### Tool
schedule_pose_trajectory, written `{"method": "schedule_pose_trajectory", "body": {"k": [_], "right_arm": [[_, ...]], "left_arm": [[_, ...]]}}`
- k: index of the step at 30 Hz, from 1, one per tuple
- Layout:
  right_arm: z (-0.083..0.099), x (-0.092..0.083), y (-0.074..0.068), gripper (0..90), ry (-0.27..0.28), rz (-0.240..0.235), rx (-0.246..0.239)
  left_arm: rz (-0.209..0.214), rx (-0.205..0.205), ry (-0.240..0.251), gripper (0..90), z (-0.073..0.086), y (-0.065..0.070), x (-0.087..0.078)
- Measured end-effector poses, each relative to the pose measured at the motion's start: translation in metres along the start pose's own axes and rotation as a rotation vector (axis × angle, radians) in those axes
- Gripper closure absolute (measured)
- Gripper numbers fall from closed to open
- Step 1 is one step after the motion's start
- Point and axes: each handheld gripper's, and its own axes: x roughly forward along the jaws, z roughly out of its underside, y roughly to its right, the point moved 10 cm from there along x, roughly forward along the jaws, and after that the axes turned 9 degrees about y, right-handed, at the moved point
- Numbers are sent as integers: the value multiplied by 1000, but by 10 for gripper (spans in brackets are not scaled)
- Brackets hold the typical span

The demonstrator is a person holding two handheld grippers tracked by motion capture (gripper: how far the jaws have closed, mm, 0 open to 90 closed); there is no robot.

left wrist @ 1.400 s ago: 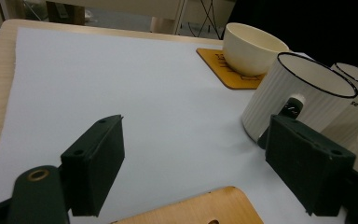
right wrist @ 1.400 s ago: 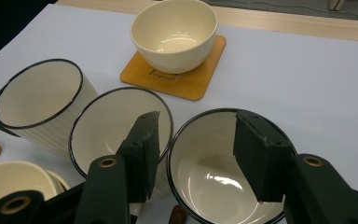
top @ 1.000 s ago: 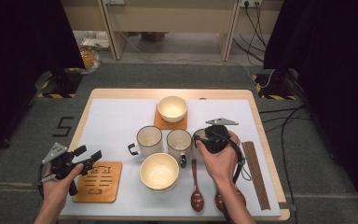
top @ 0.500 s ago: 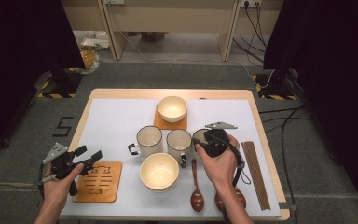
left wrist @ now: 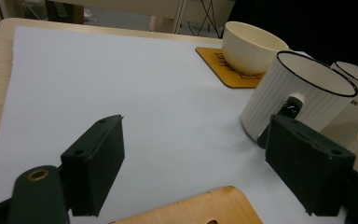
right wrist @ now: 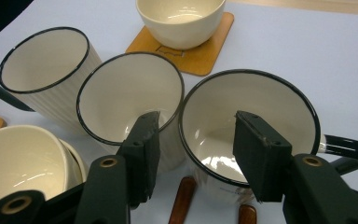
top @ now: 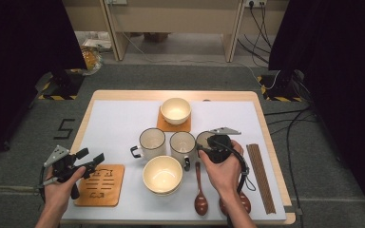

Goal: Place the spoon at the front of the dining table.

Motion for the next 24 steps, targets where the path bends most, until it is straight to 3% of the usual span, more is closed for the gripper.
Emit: {"method": "schedule_pose_trajectory", "body": {"k": [20, 24], "right_arm": [[16, 1, -2, 509, -27, -2, 2], [15, 0, -3, 513, -12, -2, 9]], "left_arm": [[0, 0, 2, 190, 0, 0, 0], [2, 0, 0, 190, 0, 1, 0]]}}
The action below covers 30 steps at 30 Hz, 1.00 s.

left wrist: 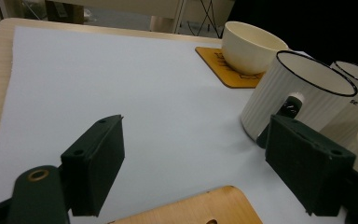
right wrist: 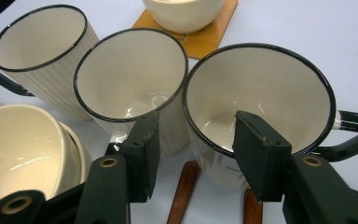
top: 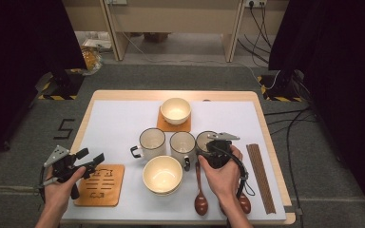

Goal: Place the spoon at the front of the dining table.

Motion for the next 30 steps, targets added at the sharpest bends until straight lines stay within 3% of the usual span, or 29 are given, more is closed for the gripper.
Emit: {"method": "schedule_pose_trajectory", "body": {"k": [30], "right_arm": [[1, -9, -7, 518, 16, -5, -24]], "left_arm": [[-3, 0, 4, 190, -1, -1, 0]]}}
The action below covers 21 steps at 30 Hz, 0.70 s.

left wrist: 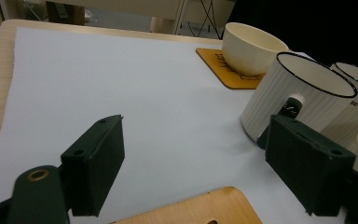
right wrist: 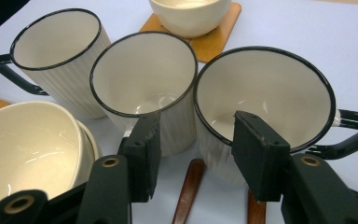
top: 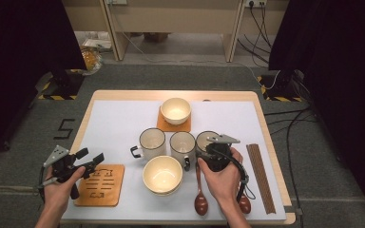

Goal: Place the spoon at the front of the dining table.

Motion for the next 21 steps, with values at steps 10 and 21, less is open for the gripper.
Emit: {"method": "schedule_pose_trajectory", "body": {"k": [10, 21], "right_arm": [[1, -3, -3, 518, 4, 0, -2], [4, -5, -6, 518, 1, -5, -9]], "left_arm": [[-2, 1, 0, 190, 0, 0, 0], [-1, 1, -1, 190, 0, 0, 0]]}}
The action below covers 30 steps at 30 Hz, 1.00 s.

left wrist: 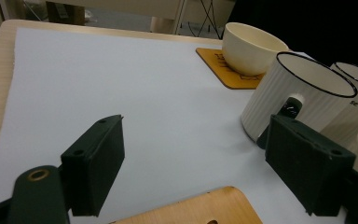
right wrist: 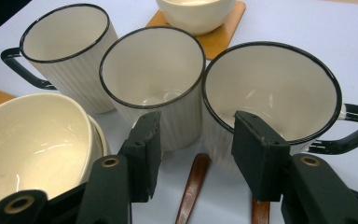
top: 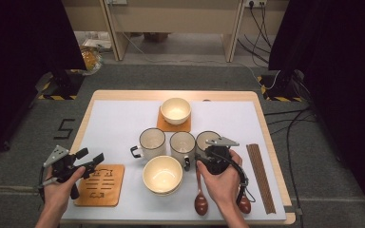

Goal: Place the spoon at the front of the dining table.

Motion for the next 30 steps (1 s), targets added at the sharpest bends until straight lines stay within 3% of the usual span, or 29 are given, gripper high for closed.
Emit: {"method": "schedule_pose_trajectory", "body": {"k": [30], "right_arm": [[18, 1, -6, 512, -40, -15, -6]], "left_arm": [[2, 0, -5, 190, 1, 1, 1]]}}
